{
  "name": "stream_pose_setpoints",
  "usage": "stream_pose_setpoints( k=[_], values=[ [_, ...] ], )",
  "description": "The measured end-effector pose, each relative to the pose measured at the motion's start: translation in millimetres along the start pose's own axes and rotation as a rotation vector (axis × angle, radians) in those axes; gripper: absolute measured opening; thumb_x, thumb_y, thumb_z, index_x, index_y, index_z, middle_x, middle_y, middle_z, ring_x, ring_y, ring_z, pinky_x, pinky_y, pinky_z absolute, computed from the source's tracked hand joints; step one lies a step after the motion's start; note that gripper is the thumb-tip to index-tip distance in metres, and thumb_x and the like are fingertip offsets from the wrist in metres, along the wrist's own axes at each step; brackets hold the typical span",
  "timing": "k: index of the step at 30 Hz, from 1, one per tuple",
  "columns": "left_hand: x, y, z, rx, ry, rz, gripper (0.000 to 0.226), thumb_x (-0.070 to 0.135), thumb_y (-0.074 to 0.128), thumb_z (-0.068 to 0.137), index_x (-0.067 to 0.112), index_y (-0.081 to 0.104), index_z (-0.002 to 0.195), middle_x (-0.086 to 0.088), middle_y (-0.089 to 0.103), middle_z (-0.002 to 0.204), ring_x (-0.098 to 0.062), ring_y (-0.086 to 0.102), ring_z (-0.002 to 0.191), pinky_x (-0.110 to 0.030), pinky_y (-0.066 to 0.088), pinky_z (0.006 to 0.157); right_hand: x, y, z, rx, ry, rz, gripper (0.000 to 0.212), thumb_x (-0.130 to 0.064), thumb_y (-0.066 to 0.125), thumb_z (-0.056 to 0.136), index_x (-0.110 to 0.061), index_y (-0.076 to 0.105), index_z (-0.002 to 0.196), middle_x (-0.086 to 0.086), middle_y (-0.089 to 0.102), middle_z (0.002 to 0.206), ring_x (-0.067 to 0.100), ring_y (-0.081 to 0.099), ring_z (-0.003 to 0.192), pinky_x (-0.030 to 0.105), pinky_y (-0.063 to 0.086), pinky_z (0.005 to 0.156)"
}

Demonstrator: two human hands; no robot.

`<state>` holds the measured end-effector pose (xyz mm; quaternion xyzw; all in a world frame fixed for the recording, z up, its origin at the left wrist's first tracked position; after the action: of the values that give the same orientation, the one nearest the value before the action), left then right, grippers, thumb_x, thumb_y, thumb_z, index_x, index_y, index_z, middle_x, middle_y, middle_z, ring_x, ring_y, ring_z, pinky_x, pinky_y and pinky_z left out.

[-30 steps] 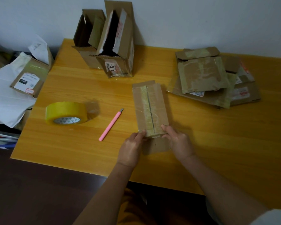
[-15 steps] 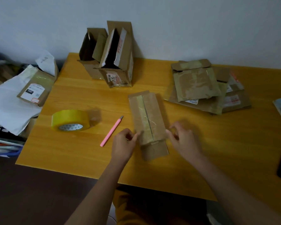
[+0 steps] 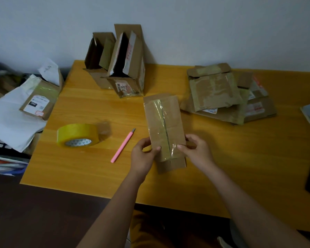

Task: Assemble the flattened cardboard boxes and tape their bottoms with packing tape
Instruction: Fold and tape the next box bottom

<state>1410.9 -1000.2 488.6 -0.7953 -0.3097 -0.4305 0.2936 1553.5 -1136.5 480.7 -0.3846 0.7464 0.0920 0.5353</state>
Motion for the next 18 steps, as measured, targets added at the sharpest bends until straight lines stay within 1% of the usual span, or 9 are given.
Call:
stream_pose_setpoints(
  k=[2, 4, 6, 7, 9, 11, 13, 15, 18],
  values=[
    [6, 4, -4, -0.030, 0.026, -0.019, 0.031, 0.003, 0.069, 0.086, 0.012, 0.062, 0.115, 0.004, 0.064, 0.114, -0.018, 0.065, 0.101, -0.041, 0.058, 0.085, 2, -3, -3, -0.027, 0.078, 0.077, 0.019, -0.015, 0.070, 0.088, -0.018, 0.055, 0.099, -0.013, 0.062, 0.104, 0.006, 0.059, 0.097, 0.027, 0.052, 0.081],
    [13, 7, -8, -0.054, 0.057, -0.018, 0.029, 0.001, 0.066, 0.088, 0.013, 0.062, 0.113, 0.003, 0.063, 0.117, -0.017, 0.065, 0.101, -0.034, 0.058, 0.082, 4, -3, -8, -0.076, 0.184, 0.272, 0.021, -0.011, 0.064, 0.092, -0.015, 0.047, 0.104, -0.003, 0.062, 0.111, 0.017, 0.061, 0.102, 0.042, 0.056, 0.086],
    [20, 8, -11, -0.071, 0.100, -0.017, 0.028, 0.001, 0.065, 0.088, 0.016, 0.061, 0.112, 0.006, 0.062, 0.118, -0.015, 0.063, 0.104, -0.026, 0.057, 0.078, -1, -3, -12, -0.106, 0.234, 0.389, 0.026, -0.006, 0.062, 0.093, -0.013, 0.043, 0.109, 0.004, 0.064, 0.111, 0.023, 0.064, 0.101, 0.051, 0.056, 0.087],
    [23, 7, -12, -0.079, 0.112, -0.026, 0.029, 0.002, 0.065, 0.088, 0.019, 0.060, 0.111, 0.009, 0.062, 0.117, -0.017, 0.062, 0.106, -0.026, 0.057, 0.078, -4, -5, -12, -0.104, 0.221, 0.391, 0.028, -0.004, 0.061, 0.093, -0.012, 0.043, 0.111, 0.003, 0.066, 0.108, 0.022, 0.066, 0.098, 0.049, 0.056, 0.088],
    [29, 6, -10, -0.098, 0.113, -0.070, 0.030, 0.004, 0.067, 0.088, 0.024, 0.059, 0.109, 0.012, 0.062, 0.119, -0.019, 0.061, 0.109, -0.037, 0.057, 0.083, -14, -11, -10, -0.087, 0.171, 0.385, 0.027, -0.002, 0.063, 0.091, -0.015, 0.046, 0.109, 0.000, 0.070, 0.103, 0.019, 0.068, 0.094, 0.045, 0.054, 0.087],
    [39, 3, -7, -0.121, 0.121, -0.094, 0.031, 0.009, 0.070, 0.086, 0.025, 0.058, 0.110, 0.011, 0.062, 0.122, -0.020, 0.060, 0.112, -0.046, 0.055, 0.087, -25, -17, -7, -0.086, 0.139, 0.413, 0.026, -0.001, 0.064, 0.090, -0.019, 0.050, 0.103, 0.001, 0.072, 0.105, 0.022, 0.068, 0.098, 0.046, 0.054, 0.088],
    [51, 1, -5, -0.158, 0.123, -0.106, 0.038, 0.018, 0.076, 0.082, 0.026, 0.055, 0.113, 0.008, 0.059, 0.128, -0.021, 0.060, 0.111, -0.045, 0.055, 0.088, -34, -23, -5, -0.116, 0.124, 0.435, 0.025, -0.002, 0.064, 0.090, -0.019, 0.051, 0.102, 0.005, 0.071, 0.112, 0.027, 0.066, 0.106, 0.049, 0.053, 0.090],
    [61, 3, -4, -0.239, 0.089, -0.147, 0.054, 0.026, 0.080, 0.077, 0.030, 0.048, 0.121, 0.006, 0.056, 0.133, -0.022, 0.062, 0.109, -0.042, 0.057, 0.085, -37, -27, -5, -0.174, 0.133, 0.461, 0.023, -0.003, 0.063, 0.090, -0.016, 0.052, 0.106, 0.008, 0.068, 0.118, 0.028, 0.063, 0.111, 0.048, 0.053, 0.091],
    [68, 6, -4, -0.317, 0.015, -0.184, 0.079, 0.029, 0.080, 0.072, 0.035, 0.035, 0.137, 0.001, 0.063, 0.125, -0.020, 0.065, 0.108, -0.038, 0.057, 0.084, -36, -31, -8, -0.257, 0.184, 0.512, 0.025, -0.017, 0.057, 0.095, -0.012, 0.055, 0.119, 0.006, 0.065, 0.124, 0.024, 0.059, 0.117, 0.049, 0.049, 0.097]
  ],
)
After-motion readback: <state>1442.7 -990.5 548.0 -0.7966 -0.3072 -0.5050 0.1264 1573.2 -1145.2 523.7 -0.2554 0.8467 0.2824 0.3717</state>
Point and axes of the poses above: each hand's wrist, its own z-axis towards the middle knuckle, its own y-axis out of the palm, x = y × z, the point moved 6 cm from there along z, towards the middle knuckle
